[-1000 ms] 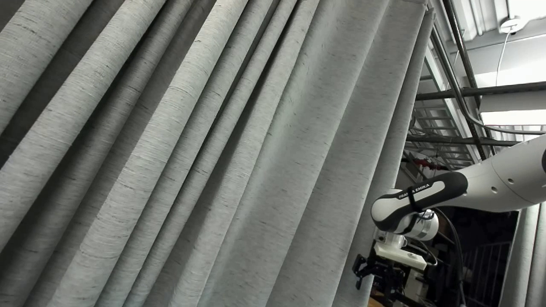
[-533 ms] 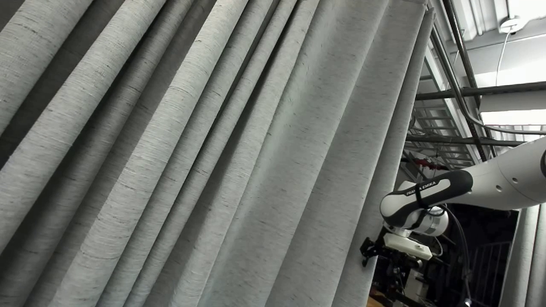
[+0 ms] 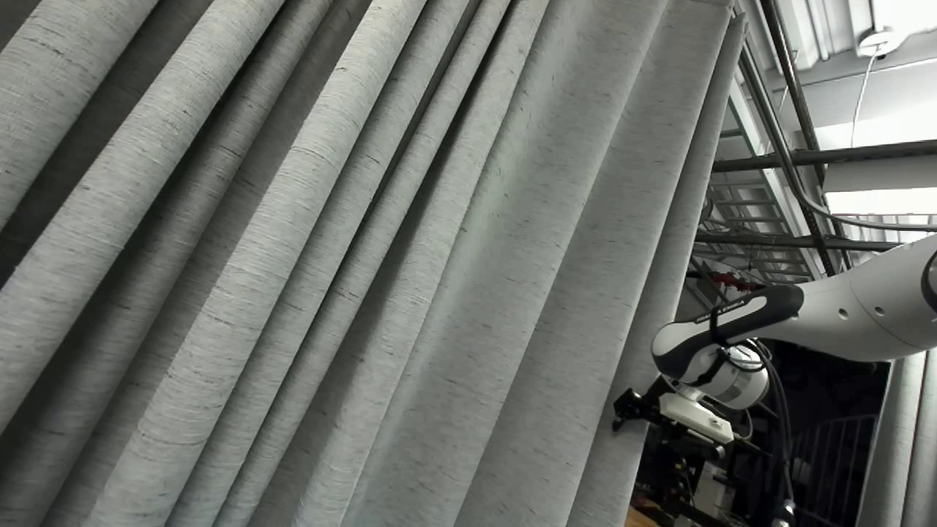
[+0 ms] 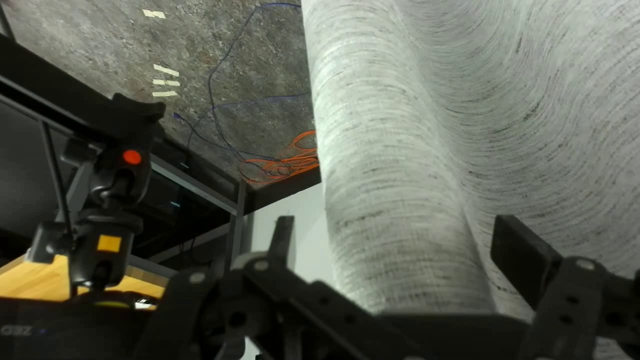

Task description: Open the curtain and close it

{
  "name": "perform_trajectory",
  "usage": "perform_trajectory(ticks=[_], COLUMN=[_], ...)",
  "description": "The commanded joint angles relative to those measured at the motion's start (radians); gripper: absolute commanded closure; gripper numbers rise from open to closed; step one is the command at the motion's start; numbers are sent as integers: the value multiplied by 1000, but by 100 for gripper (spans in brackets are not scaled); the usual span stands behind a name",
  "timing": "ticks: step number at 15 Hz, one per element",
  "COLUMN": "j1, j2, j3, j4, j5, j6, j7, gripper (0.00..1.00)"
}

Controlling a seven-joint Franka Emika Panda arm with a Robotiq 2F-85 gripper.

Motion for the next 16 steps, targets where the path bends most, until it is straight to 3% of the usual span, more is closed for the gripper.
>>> perform_trajectory(ticks=[1, 11, 16], j1=[-2, -6, -13], j2=[0, 60, 114], j3=[3, 2, -1], j4=[2, 69, 143], j5=[10, -11, -22], j6=[-2, 47, 171], j7=[-6, -14, 17], gripper=[0, 0, 0])
